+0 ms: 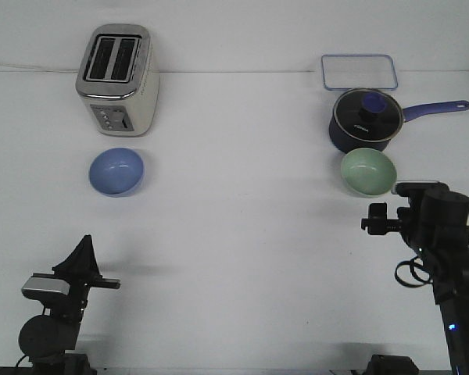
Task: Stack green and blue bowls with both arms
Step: 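Move the right gripper forward to the pale green bowl's rim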
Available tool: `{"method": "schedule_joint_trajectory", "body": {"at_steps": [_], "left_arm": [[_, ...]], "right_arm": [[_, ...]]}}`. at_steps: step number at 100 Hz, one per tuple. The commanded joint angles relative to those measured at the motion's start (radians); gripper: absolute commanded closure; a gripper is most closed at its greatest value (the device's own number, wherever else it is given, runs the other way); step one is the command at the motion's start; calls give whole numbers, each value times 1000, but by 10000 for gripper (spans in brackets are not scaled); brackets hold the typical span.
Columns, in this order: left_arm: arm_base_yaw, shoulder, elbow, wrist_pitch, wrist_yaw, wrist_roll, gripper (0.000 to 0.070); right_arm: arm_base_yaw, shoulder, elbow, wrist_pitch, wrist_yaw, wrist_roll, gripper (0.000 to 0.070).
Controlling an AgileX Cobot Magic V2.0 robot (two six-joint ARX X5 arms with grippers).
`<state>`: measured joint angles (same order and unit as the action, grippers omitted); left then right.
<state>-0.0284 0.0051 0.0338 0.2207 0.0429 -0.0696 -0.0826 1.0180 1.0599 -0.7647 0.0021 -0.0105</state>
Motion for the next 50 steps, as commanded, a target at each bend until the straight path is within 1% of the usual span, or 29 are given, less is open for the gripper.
{"method": "schedule_joint_trajectory", "body": {"at_steps": [1,17,31,41,50], "left_arm": [[2,-2,-18,11,-2,-2,690],[2,-2,-18,11,-2,-2,690],[2,-2,-18,11,-2,-2,690],[2,-2,-18,11,-2,-2,690],[2,-2,-18,11,-2,-2,690]], "right_arm": [[-11,72,56,24,-2,6,186],[-69,235,142,68,-9,5,186],[-128,377,210,84,-86,1,186],[-153,460,244,96,-92,-10,186],[-163,523,251,146,-106,-11,186]]}}
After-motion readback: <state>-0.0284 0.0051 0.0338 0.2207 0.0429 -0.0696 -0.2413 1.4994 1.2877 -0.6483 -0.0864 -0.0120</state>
